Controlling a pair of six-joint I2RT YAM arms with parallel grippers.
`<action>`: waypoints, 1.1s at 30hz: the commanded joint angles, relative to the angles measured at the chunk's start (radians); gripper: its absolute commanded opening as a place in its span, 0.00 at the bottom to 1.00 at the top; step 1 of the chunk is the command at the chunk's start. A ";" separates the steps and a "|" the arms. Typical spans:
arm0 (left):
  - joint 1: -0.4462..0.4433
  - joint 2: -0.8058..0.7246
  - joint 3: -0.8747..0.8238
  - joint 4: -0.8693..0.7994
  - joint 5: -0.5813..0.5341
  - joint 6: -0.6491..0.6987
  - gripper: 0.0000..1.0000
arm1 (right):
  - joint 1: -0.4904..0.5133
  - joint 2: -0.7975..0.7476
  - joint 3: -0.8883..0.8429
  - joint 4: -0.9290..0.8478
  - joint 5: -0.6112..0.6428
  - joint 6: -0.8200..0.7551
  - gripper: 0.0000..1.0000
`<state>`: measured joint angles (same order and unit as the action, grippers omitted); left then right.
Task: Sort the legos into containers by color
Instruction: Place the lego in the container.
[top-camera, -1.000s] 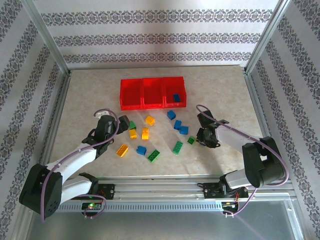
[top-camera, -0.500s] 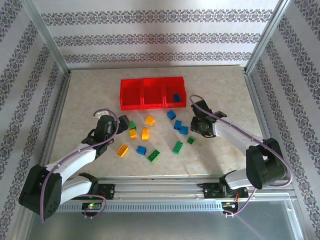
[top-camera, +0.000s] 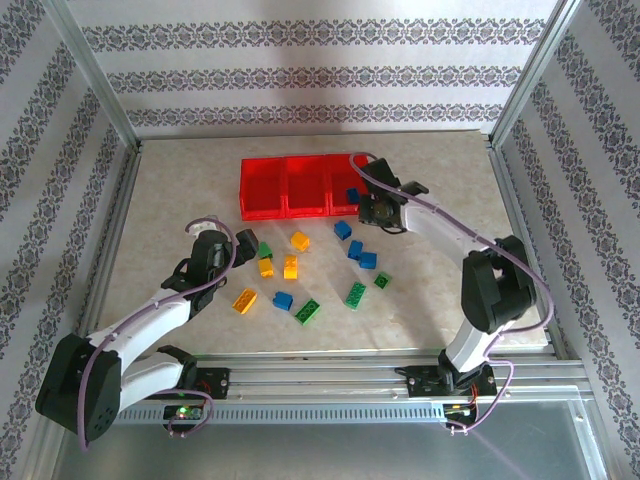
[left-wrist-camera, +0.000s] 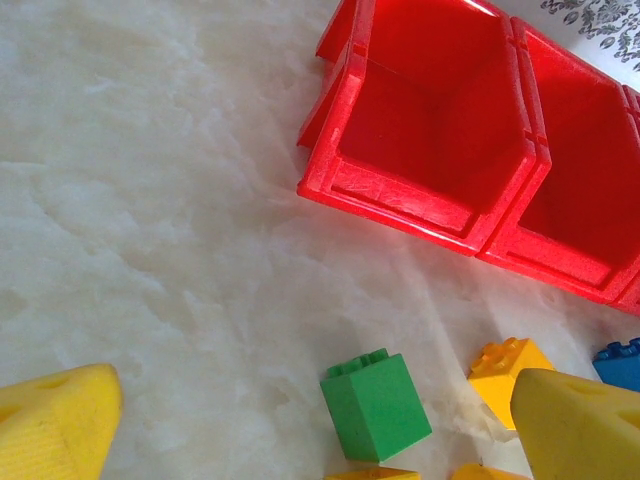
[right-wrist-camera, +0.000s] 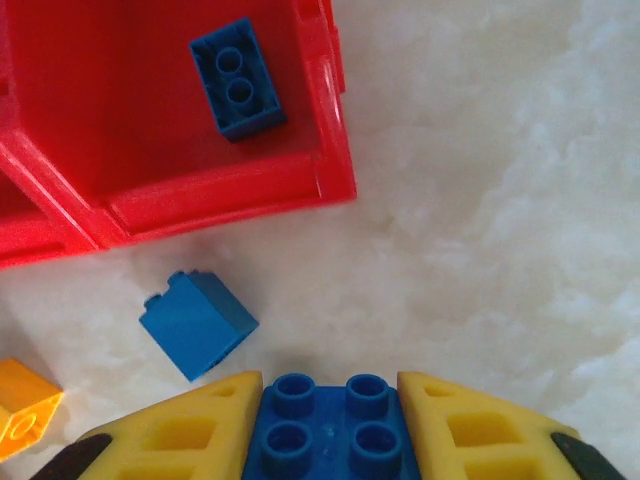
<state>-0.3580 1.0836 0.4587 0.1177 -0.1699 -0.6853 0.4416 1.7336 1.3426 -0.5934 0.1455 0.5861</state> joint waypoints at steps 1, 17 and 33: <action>0.005 -0.026 0.006 -0.020 -0.025 0.020 1.00 | 0.006 0.107 0.150 0.013 0.016 -0.075 0.26; 0.007 -0.070 0.003 -0.073 -0.020 0.045 1.00 | -0.006 0.408 0.467 0.010 -0.033 -0.105 0.26; 0.010 -0.072 0.018 -0.114 0.002 0.059 1.00 | -0.006 0.506 0.573 0.008 -0.061 -0.108 0.42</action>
<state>-0.3580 1.0252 0.4587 0.0418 -0.1761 -0.6506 0.4408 2.2219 1.8851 -0.5755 0.0940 0.4896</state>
